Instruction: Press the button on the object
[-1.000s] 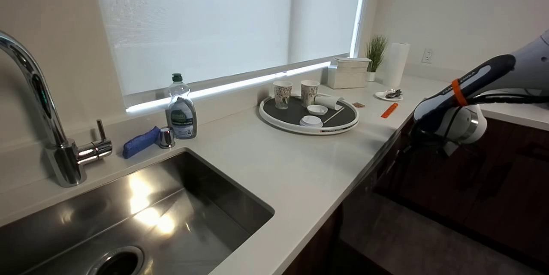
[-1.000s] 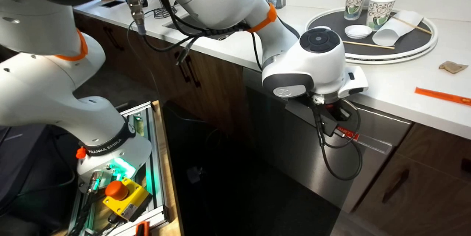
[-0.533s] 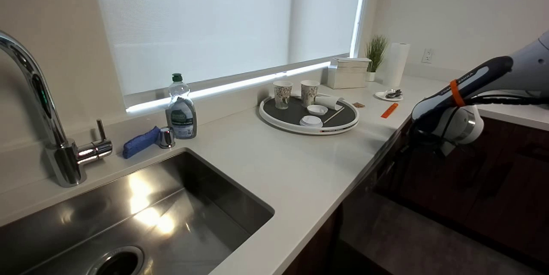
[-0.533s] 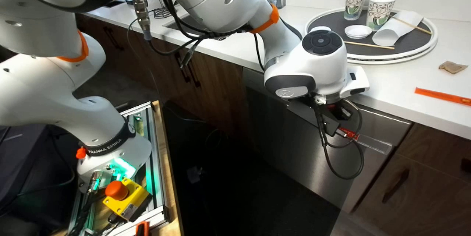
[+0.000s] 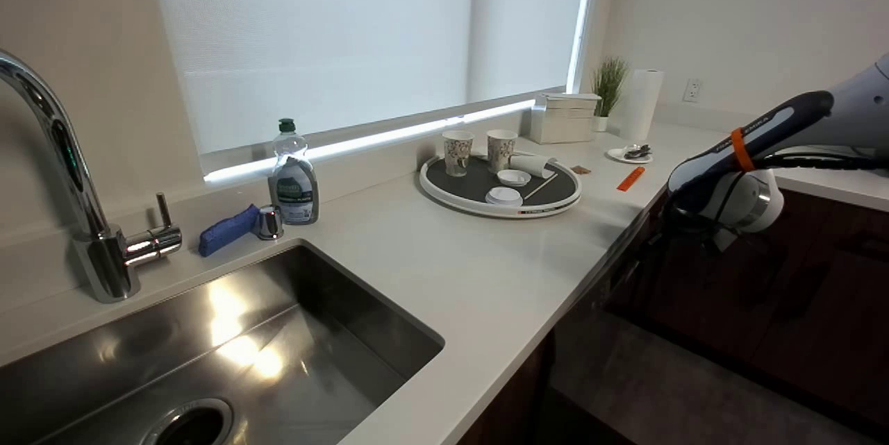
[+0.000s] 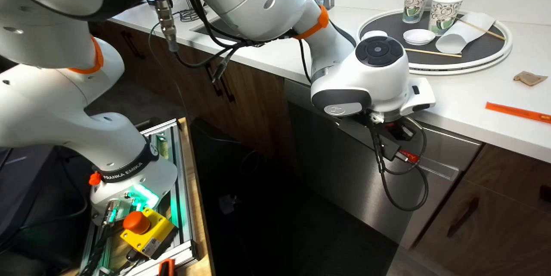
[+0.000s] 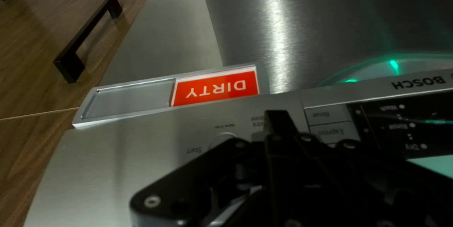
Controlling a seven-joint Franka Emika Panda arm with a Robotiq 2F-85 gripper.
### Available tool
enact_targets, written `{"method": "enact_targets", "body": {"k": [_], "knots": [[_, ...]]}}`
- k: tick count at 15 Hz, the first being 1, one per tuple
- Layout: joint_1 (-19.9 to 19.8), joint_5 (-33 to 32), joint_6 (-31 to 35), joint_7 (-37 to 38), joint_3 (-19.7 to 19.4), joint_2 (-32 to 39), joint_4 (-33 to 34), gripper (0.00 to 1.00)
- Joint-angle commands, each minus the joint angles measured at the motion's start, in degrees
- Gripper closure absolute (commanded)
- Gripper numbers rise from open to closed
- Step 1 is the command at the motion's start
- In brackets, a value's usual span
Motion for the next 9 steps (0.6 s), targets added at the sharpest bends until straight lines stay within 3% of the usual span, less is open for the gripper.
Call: {"method": "enact_targets", "body": {"k": [1, 9], "knots": [[-1.8, -0.4, 1.9, -1.3, 1.9, 1.9, 0.8, 1.00], [-4.0, -0.3, 1.7, -2.3, 4.1, 2.3, 0.8, 1.00]]}}
